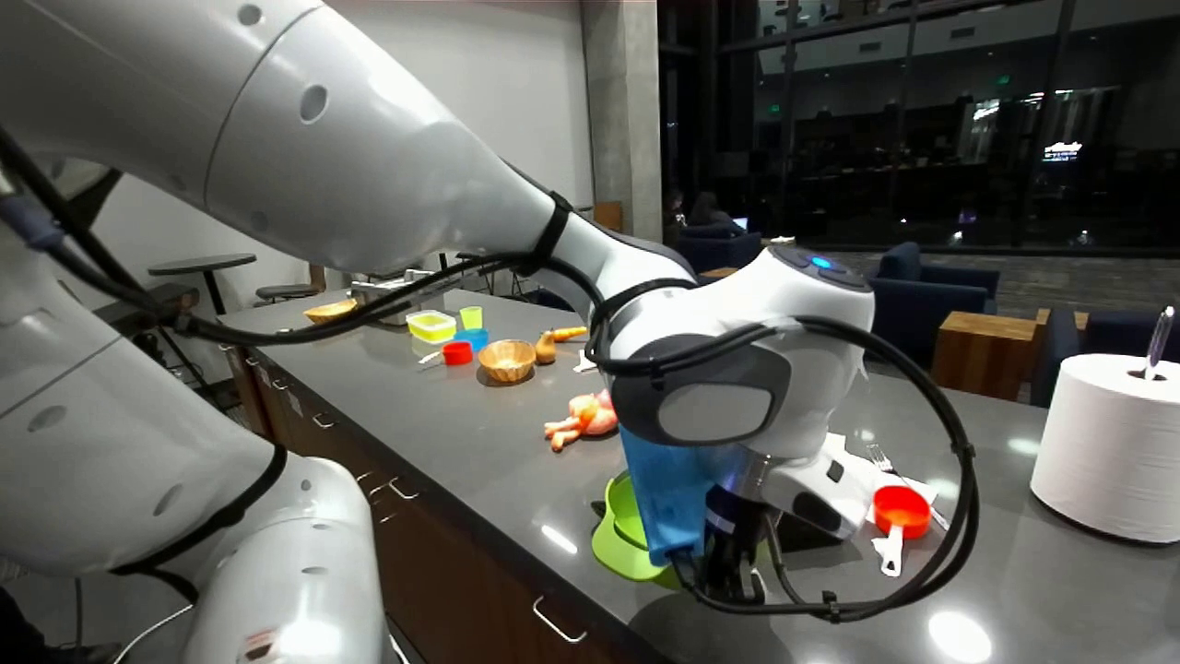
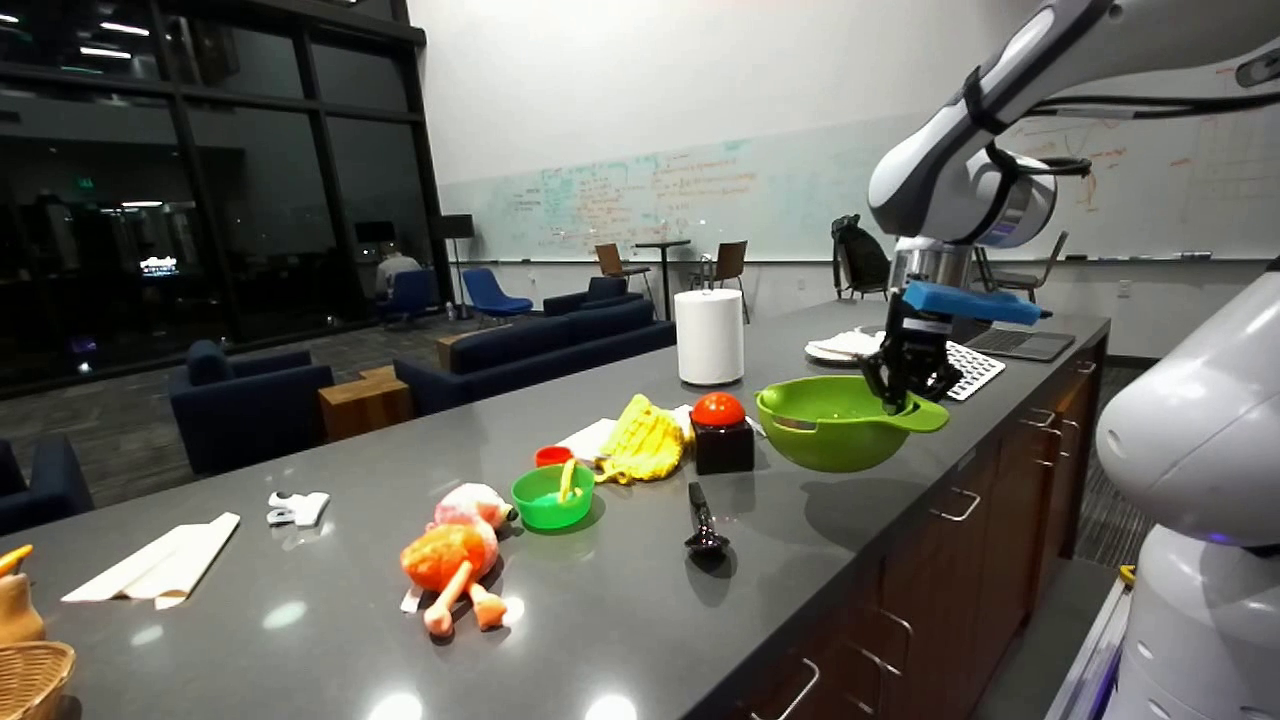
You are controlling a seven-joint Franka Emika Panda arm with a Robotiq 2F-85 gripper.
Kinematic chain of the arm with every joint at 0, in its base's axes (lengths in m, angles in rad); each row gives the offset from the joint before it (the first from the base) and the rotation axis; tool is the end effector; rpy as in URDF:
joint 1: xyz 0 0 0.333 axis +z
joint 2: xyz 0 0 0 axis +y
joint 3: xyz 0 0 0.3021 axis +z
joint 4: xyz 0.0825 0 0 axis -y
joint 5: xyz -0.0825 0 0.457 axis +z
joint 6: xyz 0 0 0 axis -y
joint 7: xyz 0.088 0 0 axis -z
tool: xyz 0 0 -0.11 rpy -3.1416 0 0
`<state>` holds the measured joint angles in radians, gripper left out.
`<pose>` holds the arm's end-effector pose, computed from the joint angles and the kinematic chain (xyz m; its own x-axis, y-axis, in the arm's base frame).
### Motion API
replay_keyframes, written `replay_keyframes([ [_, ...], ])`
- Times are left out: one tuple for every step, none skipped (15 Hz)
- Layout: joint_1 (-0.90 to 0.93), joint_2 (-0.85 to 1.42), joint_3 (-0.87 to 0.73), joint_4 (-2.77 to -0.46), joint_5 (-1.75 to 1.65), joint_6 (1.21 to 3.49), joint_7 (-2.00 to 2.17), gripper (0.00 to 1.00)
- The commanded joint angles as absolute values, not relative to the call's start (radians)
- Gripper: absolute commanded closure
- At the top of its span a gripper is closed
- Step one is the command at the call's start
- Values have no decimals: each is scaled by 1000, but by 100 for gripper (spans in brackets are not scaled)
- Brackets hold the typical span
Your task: Put the green bowl on the right side of the spoon
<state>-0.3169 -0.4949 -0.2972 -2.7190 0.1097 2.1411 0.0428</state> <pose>0.3567 -0.2227 0.3023 0.7802 -0.6138 -0.1205 -0.6240 -0.7504 -0.2181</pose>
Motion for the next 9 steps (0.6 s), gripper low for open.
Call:
replay_keyframes([
  [-329,-520,-328,-2798,170,2280,13,97],
  [-328,-513,-336,-2813,182,2320,8,97],
  [-316,-467,-356,-2777,208,2342,-7,97],
  [-312,-460,-369,-2787,230,2369,-19,97],
  [-306,-445,-384,-2788,258,2391,-33,97],
  [-303,-428,-395,-2788,282,2412,-48,97],
  [-301,-413,-405,-2788,304,2428,-61,97],
  [-294,-395,-420,-2788,334,2442,-82,97],
  [-290,-379,-430,-2788,361,2454,-97,97],
])
